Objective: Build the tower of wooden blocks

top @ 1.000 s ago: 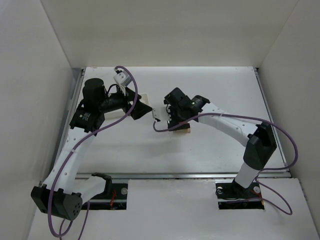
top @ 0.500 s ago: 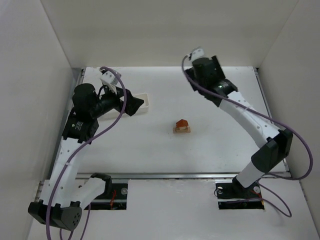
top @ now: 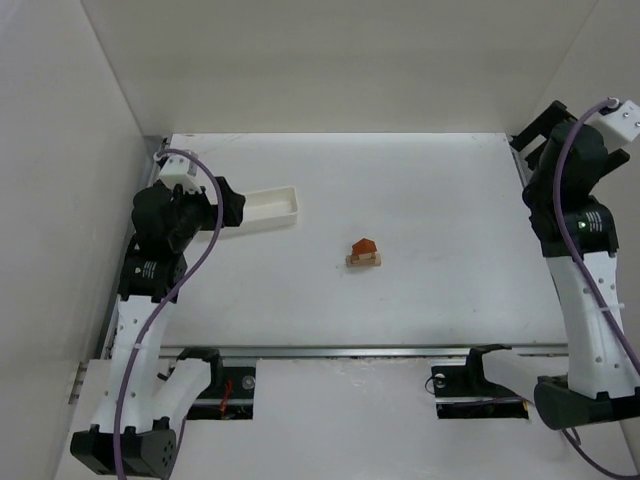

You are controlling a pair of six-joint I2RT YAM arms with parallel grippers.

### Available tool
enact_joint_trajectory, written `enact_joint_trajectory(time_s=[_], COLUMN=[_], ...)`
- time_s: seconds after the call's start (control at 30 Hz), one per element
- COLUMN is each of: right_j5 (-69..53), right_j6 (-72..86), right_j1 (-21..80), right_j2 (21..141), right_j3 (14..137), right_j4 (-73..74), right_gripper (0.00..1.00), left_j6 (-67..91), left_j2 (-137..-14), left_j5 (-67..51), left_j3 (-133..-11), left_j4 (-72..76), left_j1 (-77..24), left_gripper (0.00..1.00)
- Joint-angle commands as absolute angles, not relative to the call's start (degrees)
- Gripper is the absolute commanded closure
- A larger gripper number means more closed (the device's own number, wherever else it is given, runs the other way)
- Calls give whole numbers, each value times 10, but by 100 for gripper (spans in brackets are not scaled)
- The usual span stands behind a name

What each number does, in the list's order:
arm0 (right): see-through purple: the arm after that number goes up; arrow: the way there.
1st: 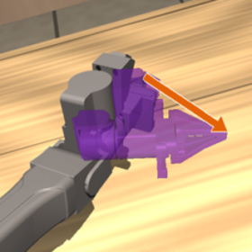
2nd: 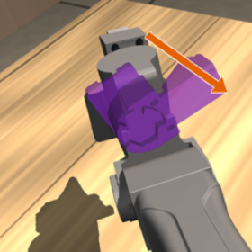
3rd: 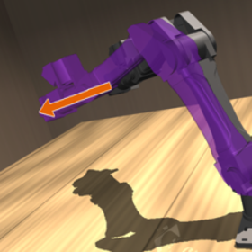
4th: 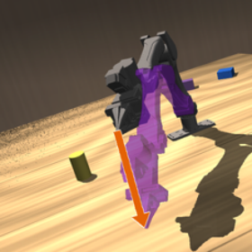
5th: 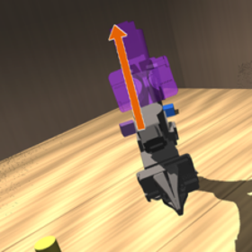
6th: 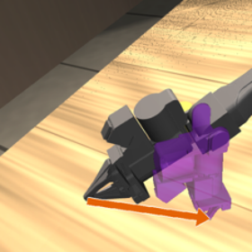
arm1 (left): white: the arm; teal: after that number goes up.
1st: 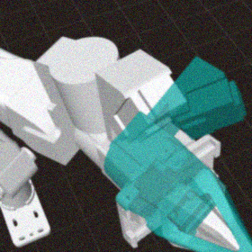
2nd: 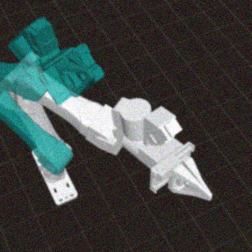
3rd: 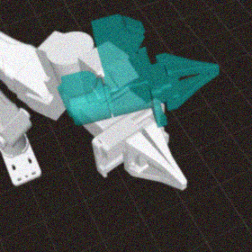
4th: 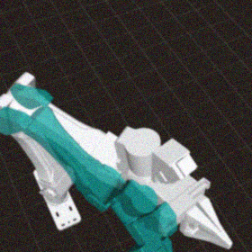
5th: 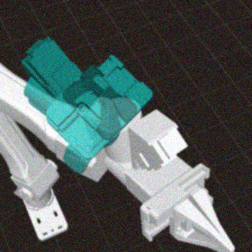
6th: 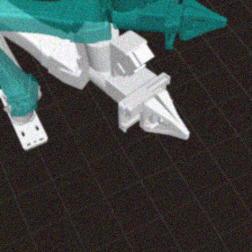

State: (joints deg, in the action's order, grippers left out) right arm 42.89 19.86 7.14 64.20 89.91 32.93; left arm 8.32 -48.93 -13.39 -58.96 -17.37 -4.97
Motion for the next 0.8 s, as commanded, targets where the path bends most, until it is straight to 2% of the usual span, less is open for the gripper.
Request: enact_joint_trajectory(time_s=[0.0,0.37,0.77], right_j5=[387,325,353], right_j6=[241,268,274], right_j1=[59,54,54], right_j2=[659,604,581], right_j3=[872,834,839], right_j4=[377,383,403], right_gripper=[0,0,0], left_j6=[101,118,123], left_j2=[-455,-432,-427], left_j5=[-113,-107,-127], left_j3=[-578,-561,-555], left_j4=[-160,-160,-160], left_j1=[-25,3,8], left_gripper=[6,6,6])
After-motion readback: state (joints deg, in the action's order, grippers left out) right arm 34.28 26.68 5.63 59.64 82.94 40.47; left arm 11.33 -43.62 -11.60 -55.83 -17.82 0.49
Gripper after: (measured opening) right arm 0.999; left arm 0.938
